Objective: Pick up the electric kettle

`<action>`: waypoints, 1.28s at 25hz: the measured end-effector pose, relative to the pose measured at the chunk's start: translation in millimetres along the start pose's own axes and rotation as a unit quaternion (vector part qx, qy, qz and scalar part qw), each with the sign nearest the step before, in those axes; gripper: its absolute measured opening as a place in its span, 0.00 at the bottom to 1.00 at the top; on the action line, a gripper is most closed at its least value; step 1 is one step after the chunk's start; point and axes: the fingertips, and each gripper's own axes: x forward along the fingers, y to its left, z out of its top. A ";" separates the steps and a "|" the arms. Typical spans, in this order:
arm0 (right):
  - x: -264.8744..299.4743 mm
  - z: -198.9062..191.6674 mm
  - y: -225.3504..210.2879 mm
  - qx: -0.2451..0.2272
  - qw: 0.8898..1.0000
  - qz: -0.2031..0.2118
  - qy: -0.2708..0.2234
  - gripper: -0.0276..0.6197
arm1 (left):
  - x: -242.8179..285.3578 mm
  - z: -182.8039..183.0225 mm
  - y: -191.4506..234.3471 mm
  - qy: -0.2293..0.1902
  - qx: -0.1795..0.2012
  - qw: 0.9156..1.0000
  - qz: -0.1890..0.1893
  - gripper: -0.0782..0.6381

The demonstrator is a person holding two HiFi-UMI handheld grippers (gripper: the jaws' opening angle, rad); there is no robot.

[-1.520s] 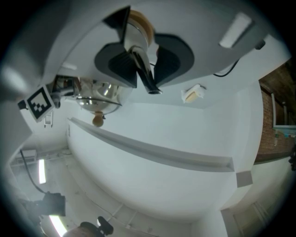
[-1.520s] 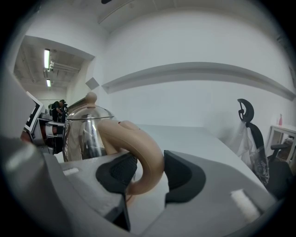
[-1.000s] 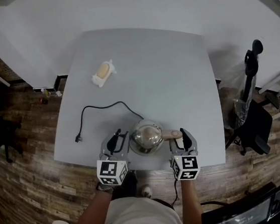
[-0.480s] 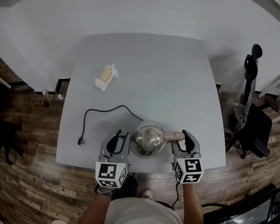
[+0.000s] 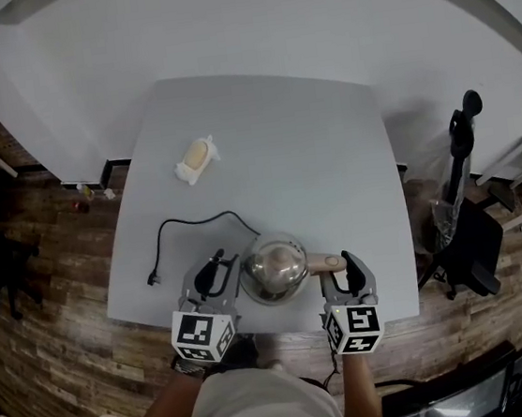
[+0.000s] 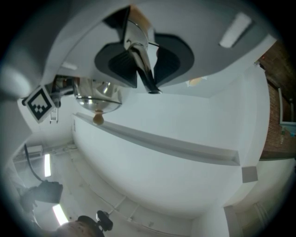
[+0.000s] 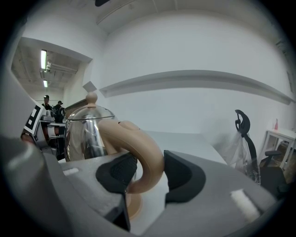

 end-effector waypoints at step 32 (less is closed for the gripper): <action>9.1 38.9 8.9 0.008 0.999 -0.033 -0.009 0.32 | 23.2 43.9 24.4 -0.018 0.006 0.998 -0.055 0.28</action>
